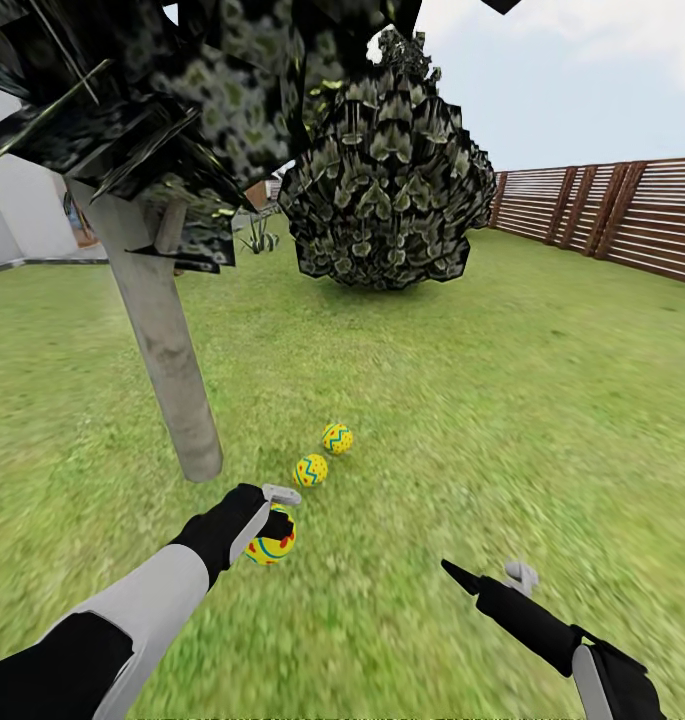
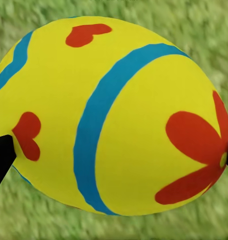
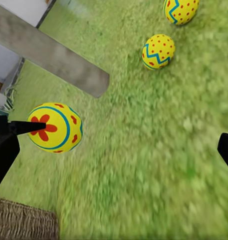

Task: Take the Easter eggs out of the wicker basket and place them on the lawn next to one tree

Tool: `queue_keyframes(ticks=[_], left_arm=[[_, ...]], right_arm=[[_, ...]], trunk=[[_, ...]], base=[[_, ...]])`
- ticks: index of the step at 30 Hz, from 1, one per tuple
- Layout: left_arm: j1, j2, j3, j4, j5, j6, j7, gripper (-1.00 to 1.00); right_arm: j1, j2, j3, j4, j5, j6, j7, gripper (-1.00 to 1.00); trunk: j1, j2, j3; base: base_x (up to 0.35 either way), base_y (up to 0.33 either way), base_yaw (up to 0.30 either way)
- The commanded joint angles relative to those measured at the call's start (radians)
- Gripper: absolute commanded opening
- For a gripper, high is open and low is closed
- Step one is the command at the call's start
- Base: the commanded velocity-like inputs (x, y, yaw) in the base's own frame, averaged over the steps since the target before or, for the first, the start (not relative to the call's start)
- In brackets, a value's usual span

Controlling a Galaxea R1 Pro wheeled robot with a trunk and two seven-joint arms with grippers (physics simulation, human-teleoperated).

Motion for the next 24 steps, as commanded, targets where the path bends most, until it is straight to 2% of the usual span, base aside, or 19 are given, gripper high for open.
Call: queue_keyframes(ticks=[1,6,14,20,24], left_arm=[[-0.001,0.001,-0.007,-0.001,0.011,0.003,0.009,-1.00],[-0.001,0.001,-0.009,-0.002,0.011,-0.003,0.009,-1.00],[-0.001,0.001,-0.010,-0.001,0.008,-0.012,0.009,-1.00],[-0.001,0.001,-0.010,-0.001,0.008,-0.013,0.009,-1.00],[-0.001,0.001,-0.010,0.000,0.006,-0.013,0.009,-1.00]], right_arm=[[-0.001,0.000,-0.001,0.000,-0.005,0.007,0.001,1.00],[-0.002,0.000,-0.001,0.000,-0.004,0.007,0.001,1.00],[-0.002,0.001,-0.001,0.000,-0.005,0.009,0.002,1.00],[-0.002,0.000,-0.001,0.000,-0.010,0.007,0.001,1.00],[-0.002,0.000,-0.001,0.000,-0.010,0.007,0.001,1.00]], trunk=[[0.000,-0.001,-0.001],[0.000,-0.001,-0.001],[0.000,-0.001,-0.001],[0.000,-0.001,-0.001],[0.000,-0.001,-0.001]], base=[[0.000,0.000,0.000],[0.032,0.000,0.000],[0.290,0.000,0.000],[0.102,0.000,0.000],[0.242,0.035,0.000]])
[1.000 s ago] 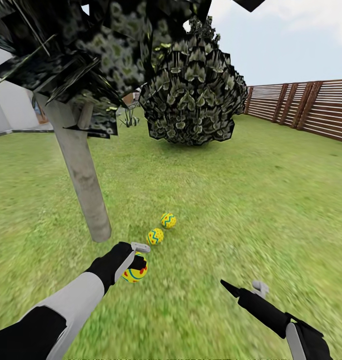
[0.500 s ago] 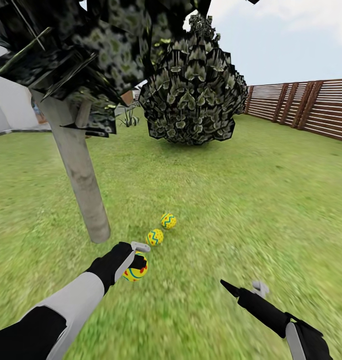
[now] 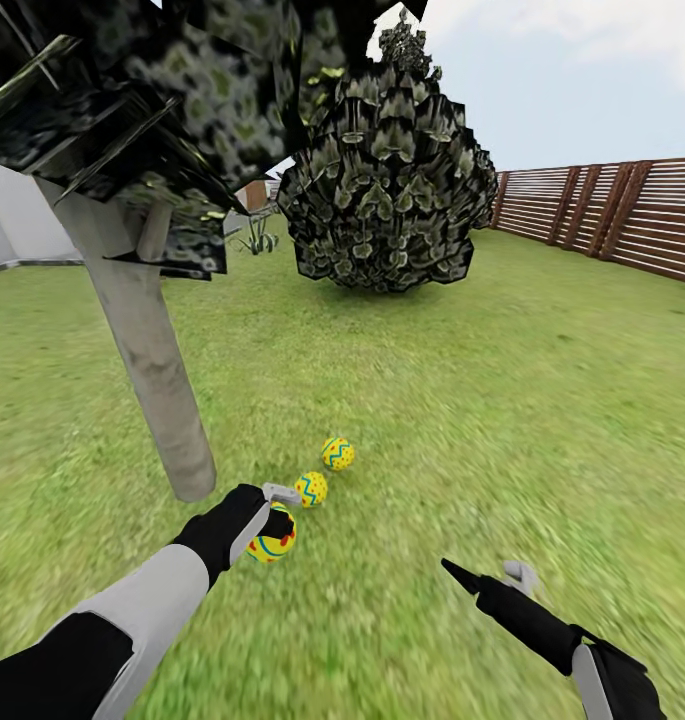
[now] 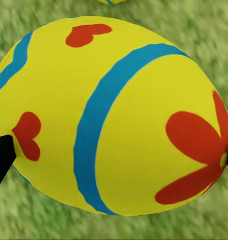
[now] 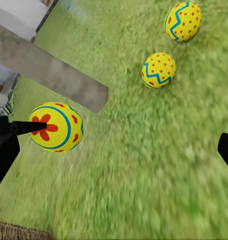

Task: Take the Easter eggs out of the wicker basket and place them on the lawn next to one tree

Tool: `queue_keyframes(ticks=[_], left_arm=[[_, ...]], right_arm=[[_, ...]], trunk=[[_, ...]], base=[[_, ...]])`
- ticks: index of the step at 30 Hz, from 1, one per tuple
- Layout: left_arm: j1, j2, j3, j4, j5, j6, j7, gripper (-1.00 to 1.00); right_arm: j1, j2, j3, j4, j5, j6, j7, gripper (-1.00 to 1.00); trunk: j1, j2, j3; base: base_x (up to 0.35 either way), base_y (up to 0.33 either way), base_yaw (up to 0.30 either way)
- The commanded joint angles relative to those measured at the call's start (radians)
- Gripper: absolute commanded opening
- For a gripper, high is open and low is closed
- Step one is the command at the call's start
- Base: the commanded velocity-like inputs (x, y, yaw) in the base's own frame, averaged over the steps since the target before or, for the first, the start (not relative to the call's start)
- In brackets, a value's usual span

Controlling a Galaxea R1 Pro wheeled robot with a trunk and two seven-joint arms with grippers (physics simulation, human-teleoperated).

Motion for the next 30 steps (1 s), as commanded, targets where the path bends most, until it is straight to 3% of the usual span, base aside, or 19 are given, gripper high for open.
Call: queue_keyframes(ticks=[1,30], left_arm=[[-0.001,0.001,-0.007,-0.001,0.010,0.003,0.008,-1.00],[-0.001,0.001,-0.007,-0.002,0.011,0.003,0.008,-1.00]], right_arm=[[-0.001,0.000,-0.001,0.000,-0.003,0.008,0.000,1.00],[-0.001,0.000,-0.001,0.003,0.001,0.009,-0.002,1.00]], trunk=[[0.000,0.000,-0.001],[0.000,0.000,-0.001]], base=[[0.300,0.066,0.000],[0.298,0.061,0.000]])
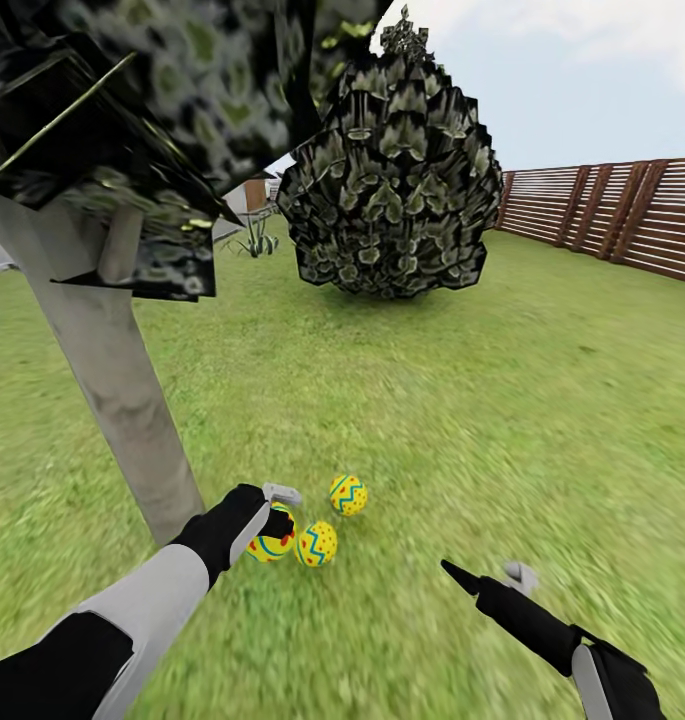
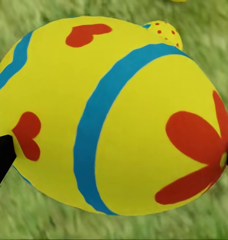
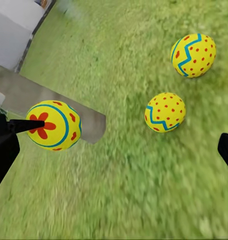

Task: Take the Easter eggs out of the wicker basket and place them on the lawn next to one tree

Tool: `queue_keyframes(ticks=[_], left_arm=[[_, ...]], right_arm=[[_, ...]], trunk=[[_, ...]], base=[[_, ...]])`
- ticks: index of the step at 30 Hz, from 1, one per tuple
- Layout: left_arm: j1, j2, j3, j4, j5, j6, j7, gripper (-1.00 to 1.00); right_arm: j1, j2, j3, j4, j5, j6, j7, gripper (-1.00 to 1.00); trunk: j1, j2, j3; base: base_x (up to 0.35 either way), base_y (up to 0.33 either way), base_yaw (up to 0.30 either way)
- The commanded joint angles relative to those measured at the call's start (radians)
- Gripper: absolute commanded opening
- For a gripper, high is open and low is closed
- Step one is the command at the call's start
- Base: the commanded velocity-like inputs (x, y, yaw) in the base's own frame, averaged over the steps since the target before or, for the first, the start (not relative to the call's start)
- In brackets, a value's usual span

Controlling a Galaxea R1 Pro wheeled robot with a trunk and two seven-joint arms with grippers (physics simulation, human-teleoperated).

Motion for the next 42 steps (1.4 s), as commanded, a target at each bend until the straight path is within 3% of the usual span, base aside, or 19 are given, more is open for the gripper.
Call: queue_keyframes(ticks=[1,10,42], left_arm=[[-0.001,0.001,-0.007,-0.001,0.010,0.003,0.008,-1.00],[-0.001,0.001,-0.004,-0.001,0.014,0.001,0.008,-1.00],[-0.001,0.002,0.000,-0.002,0.017,-0.020,0.007,-1.00]], right_arm=[[-0.001,0.000,-0.001,0.000,-0.005,0.007,0.001,1.00],[-0.001,0.000,-0.001,0.002,-0.005,0.006,0.001,1.00],[-0.001,0.000,-0.001,0.003,-0.008,0.002,0.001,1.00]], trunk=[[0.000,0.000,-0.001],[0.000,0.000,-0.001],[0.123,-0.224,-0.101]], base=[[0.203,0.126,0.000],[0.067,0.047,0.000],[0.000,0.000,0.000]])
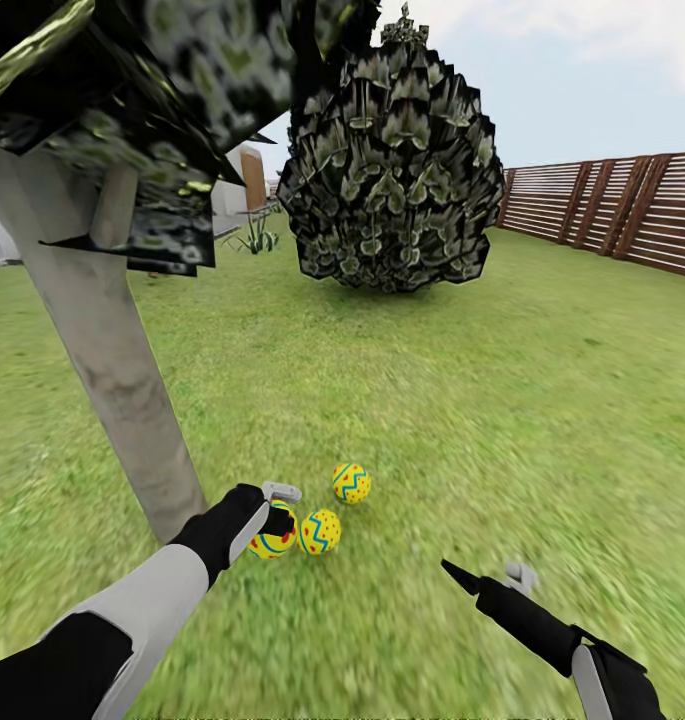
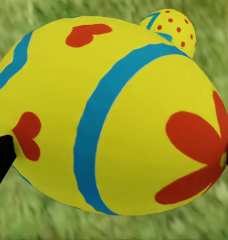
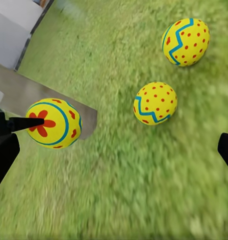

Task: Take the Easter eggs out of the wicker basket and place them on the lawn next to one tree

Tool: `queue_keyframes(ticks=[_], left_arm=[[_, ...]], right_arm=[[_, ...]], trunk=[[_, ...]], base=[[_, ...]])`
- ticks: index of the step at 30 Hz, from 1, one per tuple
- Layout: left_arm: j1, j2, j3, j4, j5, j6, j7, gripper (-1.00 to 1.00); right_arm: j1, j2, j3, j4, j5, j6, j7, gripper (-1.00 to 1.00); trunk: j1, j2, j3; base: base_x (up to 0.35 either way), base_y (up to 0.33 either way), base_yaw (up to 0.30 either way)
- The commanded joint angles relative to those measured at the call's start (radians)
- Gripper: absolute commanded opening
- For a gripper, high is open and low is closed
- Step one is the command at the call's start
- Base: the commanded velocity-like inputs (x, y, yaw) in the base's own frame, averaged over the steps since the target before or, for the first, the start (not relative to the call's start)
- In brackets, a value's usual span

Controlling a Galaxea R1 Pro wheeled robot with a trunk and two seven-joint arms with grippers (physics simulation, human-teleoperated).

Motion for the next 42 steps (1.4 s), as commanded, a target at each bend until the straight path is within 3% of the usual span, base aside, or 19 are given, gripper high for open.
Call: queue_keyframes(ticks=[1,33,42], left_arm=[[-0.001,0.001,-0.007,-0.002,0.010,0.003,0.008,-1.00],[-0.001,0.003,-0.005,-0.003,0.012,0.000,0.008,-1.00],[-0.001,0.007,-0.001,0.000,0.014,0.002,-0.022,-1.00]], right_arm=[[-0.001,0.000,-0.001,0.000,-0.006,0.007,0.001,1.00],[-0.001,0.000,-0.001,0.001,-0.004,0.004,0.001,1.00],[-0.001,0.000,-0.001,0.002,-0.003,0.004,0.001,1.00]], trunk=[[0.004,-0.008,-0.004],[0.018,-0.015,-0.128],[0.022,-0.017,-0.163]], base=[[0.000,0.000,0.000],[0.000,0.000,0.000],[0.000,0.000,0.000]])
